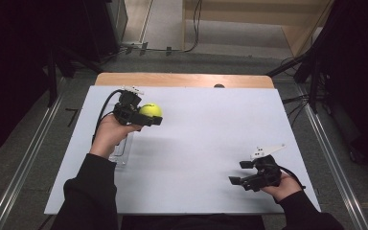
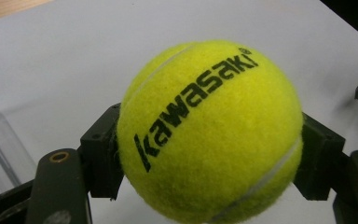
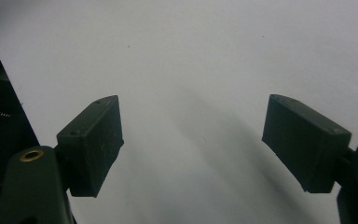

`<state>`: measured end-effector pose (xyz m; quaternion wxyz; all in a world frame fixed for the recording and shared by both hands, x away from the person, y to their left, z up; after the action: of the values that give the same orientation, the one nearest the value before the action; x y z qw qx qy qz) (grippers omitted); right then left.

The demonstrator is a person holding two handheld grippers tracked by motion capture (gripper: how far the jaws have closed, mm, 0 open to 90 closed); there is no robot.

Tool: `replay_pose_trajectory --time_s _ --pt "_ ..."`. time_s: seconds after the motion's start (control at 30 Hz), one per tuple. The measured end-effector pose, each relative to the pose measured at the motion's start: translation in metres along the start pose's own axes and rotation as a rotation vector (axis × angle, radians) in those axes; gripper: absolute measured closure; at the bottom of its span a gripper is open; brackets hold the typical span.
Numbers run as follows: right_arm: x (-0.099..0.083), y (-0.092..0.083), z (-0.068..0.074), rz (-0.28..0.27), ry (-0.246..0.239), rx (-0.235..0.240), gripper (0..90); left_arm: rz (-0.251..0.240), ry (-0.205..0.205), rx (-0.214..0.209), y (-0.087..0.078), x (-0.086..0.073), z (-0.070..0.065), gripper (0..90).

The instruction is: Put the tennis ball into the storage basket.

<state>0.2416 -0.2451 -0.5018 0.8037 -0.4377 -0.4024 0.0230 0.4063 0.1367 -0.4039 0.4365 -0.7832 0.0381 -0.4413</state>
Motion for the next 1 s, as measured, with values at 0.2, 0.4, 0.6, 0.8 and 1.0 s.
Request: replay_pose_trajectory --time_s 0.2,0.4,0.6,0.8,1.0 --pt "0.0 0.0 0.0 0.001 0.0 0.0 18.1 -0.006 -0.002 0.016 -0.004 -0.002 0.006 26.8" --pt "0.0 0.0 0.0 0.001 0.0 0.001 18.0 -0.003 -0.01 0.052 -0.009 -0.004 0.012 26.8" --pt "0.0 0.0 0.0 0.001 0.001 0.001 18.1 -0.017 -0.029 0.062 -0.015 -0.006 0.018 26.8" --pt "0.0 0.001 0.0 0.003 -0.002 0.002 18.0 -0.017 -0.039 0.081 -0.02 -0.008 0.024 26.8" --pt "0.0 0.0 0.0 0.002 -0.001 0.001 18.0 -0.027 -0.052 0.1 -0.025 -0.011 0.029 26.8"
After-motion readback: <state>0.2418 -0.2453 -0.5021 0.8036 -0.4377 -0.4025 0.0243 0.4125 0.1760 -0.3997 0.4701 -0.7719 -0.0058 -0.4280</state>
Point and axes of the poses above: each handheld gripper's, and its own axes: y roughly forward along the jaws, x roughly out of its top, z roughly to its left, the point moved 2 cm from there along y, roughly forward along the jaws, and after that the axes turned 1 degree about -z, right-handed, at the moved point
